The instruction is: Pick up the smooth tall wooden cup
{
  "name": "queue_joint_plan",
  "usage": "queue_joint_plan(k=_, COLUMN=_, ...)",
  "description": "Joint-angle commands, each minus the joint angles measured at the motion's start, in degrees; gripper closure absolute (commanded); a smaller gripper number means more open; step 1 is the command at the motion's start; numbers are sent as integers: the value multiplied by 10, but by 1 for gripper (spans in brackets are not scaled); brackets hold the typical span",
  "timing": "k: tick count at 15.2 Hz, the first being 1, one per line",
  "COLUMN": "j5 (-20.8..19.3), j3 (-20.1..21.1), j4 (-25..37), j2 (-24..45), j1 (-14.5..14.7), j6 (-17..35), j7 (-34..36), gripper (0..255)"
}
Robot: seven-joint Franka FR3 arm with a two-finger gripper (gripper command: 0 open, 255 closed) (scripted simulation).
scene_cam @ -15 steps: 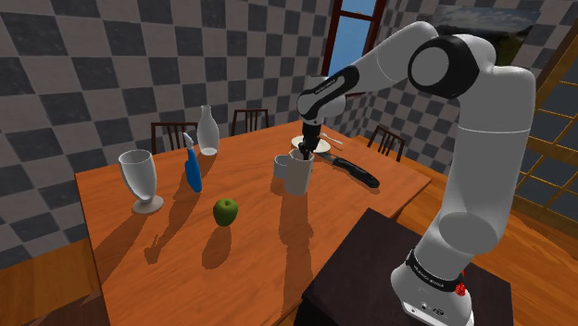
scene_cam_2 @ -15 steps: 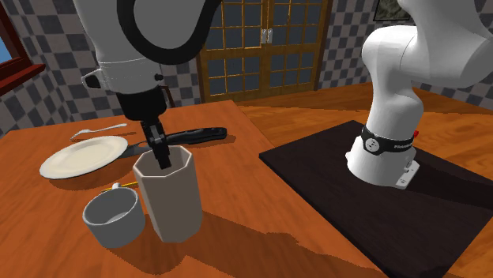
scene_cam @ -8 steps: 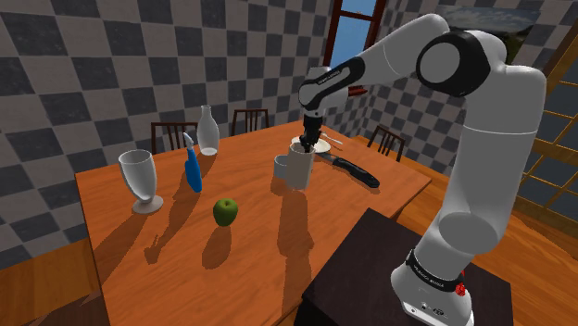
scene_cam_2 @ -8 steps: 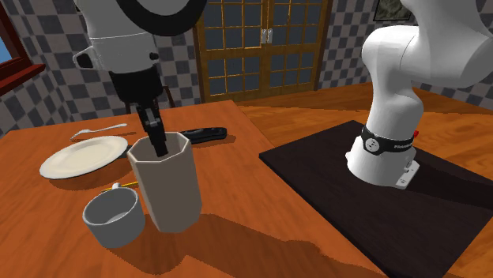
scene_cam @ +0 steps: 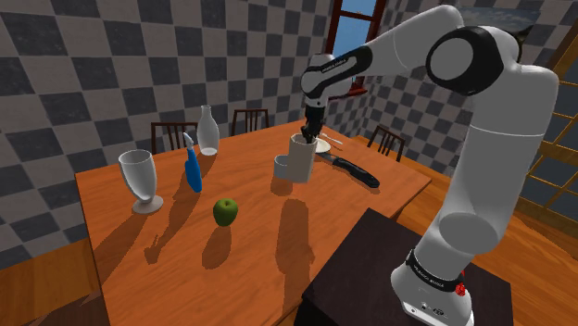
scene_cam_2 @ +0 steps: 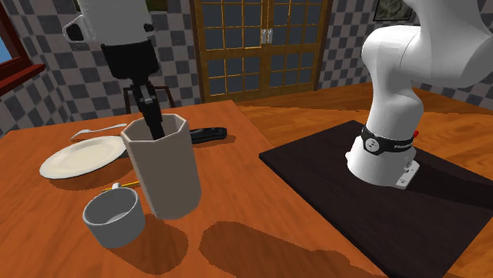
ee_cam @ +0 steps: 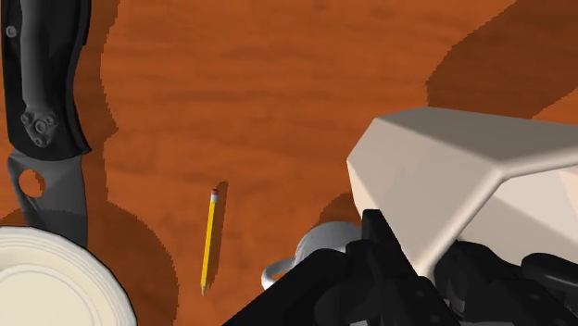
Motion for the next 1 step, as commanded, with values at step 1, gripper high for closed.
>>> queue_joint_plan(k=1, j5=0, j3=0, j4=4, j2=-1, j1=0, j6=-5, j7=0, gripper=255)
